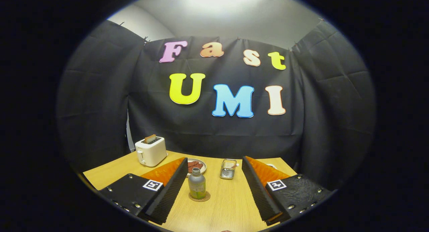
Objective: Take the bottle from table, then pour the juice into the cup, finally place the bottle on the coaster
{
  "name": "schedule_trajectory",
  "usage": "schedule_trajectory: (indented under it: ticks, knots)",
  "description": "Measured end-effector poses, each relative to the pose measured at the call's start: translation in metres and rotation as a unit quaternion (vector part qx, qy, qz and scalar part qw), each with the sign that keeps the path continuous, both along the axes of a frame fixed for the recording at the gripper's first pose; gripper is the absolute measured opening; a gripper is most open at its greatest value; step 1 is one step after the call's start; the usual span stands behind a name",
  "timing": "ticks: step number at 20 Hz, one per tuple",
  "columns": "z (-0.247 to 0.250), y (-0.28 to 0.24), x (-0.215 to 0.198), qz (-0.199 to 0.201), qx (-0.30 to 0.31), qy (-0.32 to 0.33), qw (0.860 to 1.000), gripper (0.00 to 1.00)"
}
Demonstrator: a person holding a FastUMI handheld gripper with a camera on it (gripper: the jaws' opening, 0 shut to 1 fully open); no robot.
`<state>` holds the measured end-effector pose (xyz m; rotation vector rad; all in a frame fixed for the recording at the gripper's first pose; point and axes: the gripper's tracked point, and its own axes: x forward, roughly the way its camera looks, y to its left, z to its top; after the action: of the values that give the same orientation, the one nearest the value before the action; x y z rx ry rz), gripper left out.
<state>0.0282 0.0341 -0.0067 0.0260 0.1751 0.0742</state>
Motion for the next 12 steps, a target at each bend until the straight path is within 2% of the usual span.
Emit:
schedule_trajectory:
  ticks: [4,12]
  knots:
    - [-0.002,-0.011,-0.007,-0.017,0.018,-0.001,1.000,0.97]
    - [0.013,-0.022,0.000,-0.020,0.001,-0.029,0.999,0.97]
